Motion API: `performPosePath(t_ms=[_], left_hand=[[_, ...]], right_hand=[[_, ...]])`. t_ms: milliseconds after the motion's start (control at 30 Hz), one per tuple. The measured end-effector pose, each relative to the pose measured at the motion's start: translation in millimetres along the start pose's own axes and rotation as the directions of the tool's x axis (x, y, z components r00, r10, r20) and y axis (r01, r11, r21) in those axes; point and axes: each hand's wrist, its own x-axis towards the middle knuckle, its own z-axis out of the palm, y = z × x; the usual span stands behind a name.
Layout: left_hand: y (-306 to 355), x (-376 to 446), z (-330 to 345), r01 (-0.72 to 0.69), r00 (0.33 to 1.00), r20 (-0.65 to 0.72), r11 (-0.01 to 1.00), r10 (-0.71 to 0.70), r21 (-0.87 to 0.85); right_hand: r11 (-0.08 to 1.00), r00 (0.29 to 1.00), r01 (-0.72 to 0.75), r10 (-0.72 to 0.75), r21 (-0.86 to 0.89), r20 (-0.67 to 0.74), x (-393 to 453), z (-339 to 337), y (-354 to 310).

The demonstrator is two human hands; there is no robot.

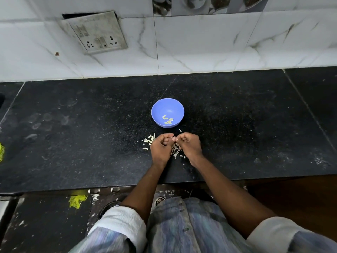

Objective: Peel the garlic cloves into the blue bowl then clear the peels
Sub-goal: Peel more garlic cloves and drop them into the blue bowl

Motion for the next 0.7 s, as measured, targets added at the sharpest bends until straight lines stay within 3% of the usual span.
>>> performPosePath(t_ms=[233, 333, 700], left_hand=[[0, 11, 7, 0.138, 0.987, -0.068, 0.985, -0.145, -0.100], [1, 18, 7, 0.136, 0.985, -0.091, 0.987, -0.143, -0.080], [3, 23, 10, 0.054, 0.993, -0.108, 0.998, -0.053, 0.007]], right_hand=[[0.972, 0.986, -0.169, 0.167, 0.162, 0.024, 6, -1, -10], [0.992, 0.994, -0.109, 0.110, 0.069, -0.010, 12, -3, -10], [1.000, 0.992, -0.022, 0.020, 0.015, 0.124, 14, -1, -24]])
